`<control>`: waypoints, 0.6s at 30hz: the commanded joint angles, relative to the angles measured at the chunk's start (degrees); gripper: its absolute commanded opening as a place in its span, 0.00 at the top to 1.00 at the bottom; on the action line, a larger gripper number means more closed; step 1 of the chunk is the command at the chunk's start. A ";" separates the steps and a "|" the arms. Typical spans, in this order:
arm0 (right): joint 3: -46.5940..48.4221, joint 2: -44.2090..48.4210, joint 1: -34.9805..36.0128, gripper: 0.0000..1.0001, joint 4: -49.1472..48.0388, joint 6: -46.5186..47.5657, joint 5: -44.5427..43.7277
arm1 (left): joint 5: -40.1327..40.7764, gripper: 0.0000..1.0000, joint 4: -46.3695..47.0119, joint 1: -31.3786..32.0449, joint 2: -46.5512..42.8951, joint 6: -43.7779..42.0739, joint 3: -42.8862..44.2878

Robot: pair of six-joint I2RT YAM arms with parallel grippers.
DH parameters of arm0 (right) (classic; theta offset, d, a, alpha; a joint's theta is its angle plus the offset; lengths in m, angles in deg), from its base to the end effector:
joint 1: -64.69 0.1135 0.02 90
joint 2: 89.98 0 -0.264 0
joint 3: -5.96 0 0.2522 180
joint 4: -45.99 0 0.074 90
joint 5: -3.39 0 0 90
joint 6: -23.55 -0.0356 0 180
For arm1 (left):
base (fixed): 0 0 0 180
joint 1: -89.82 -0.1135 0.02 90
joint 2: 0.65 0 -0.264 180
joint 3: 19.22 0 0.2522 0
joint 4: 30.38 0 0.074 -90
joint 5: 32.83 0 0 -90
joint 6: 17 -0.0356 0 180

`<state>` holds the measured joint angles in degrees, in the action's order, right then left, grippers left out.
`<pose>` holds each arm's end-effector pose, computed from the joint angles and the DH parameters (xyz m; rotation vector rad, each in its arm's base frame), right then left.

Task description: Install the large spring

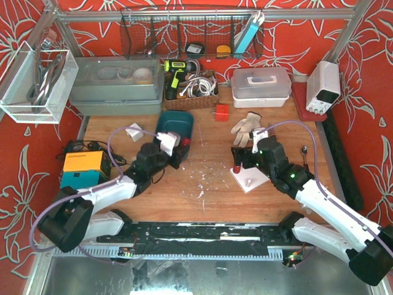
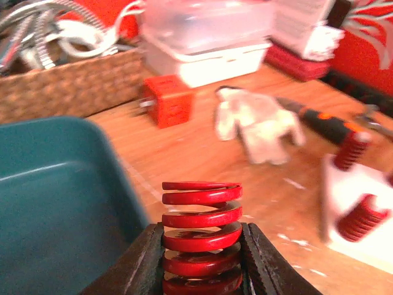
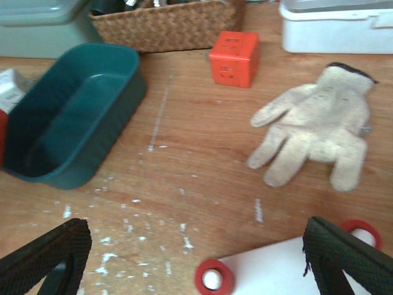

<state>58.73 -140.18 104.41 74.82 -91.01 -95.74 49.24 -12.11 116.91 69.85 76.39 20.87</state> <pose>0.1581 0.1240 0.2793 -0.1707 2.0594 0.5431 0.2259 -0.1210 0.2117 0.4698 1.7467 -0.5042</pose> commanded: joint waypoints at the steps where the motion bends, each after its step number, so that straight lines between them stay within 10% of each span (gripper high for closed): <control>1: 5.78 -2.96 -0.17 0.06 3.13 0.05 9.80 | -3.30 0.90 16.53 5.83 -4.61 -2.20 -6.36; 18: 11.80 -22.00 4.44 0.39 -5.19 -4.84 45.86 | -2.43 0.91 26.44 17.21 -7.50 -14.09 -16.98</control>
<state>68.19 -160.37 106.91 73.19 -94.42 -58.36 46.86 9.14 133.13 63.49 65.03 3.38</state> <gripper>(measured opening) 0.621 0.318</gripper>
